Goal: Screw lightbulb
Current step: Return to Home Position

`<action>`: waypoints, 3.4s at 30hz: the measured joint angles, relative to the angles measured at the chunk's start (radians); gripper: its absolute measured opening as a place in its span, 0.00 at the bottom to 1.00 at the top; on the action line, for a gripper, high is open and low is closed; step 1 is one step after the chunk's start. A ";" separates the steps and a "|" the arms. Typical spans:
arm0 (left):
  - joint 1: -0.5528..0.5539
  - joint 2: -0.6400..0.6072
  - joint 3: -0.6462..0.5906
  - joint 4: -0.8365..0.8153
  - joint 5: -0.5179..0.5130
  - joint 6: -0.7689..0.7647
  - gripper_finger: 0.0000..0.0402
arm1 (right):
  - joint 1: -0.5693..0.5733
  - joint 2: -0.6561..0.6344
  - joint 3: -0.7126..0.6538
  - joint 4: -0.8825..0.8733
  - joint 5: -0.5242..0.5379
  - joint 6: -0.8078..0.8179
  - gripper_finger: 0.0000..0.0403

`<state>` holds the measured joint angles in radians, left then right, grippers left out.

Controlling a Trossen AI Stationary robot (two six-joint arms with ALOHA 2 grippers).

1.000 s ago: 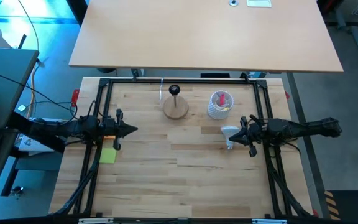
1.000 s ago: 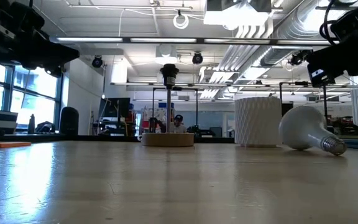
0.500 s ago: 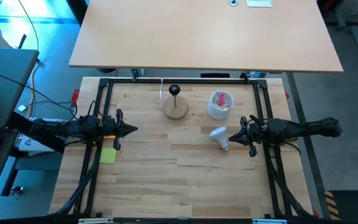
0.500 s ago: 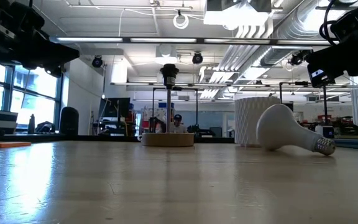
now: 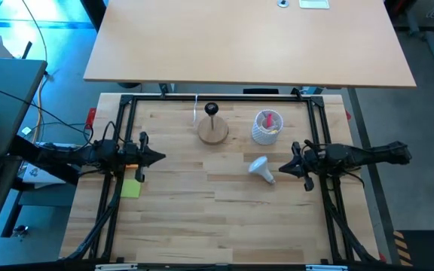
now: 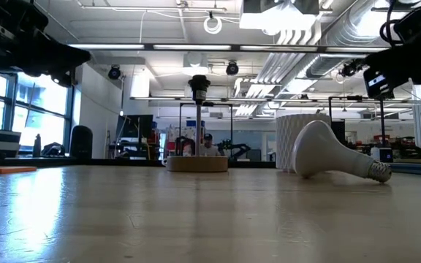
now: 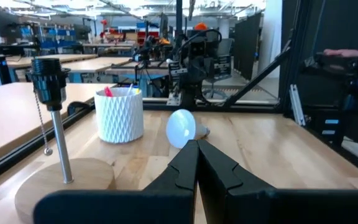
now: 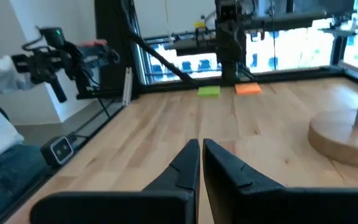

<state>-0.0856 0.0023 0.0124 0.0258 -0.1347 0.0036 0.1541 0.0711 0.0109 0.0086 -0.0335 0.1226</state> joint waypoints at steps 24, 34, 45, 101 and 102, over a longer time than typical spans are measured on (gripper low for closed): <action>0.000 0.002 0.000 0.021 0.000 0.000 0.00 | 0.010 -0.065 -0.001 0.013 0.000 0.000 0.04; -0.020 0.001 0.000 0.022 -0.005 0.000 0.00 | 0.010 -0.064 -0.002 0.013 0.000 0.000 0.04; -0.100 0.001 0.000 0.023 -0.006 0.000 0.00 | 0.010 -0.064 -0.002 0.013 0.000 0.000 0.04; -0.076 0.005 0.000 0.023 -0.006 0.000 0.00 | 0.010 -0.064 -0.002 0.013 0.000 0.000 0.04; -0.076 0.005 0.000 0.023 -0.006 0.000 0.00 | 0.010 -0.064 -0.002 0.013 0.000 0.000 0.04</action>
<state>-0.1619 0.0071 0.0120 0.0490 -0.1410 0.0036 0.1645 0.0067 0.0086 0.0213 -0.0339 0.1226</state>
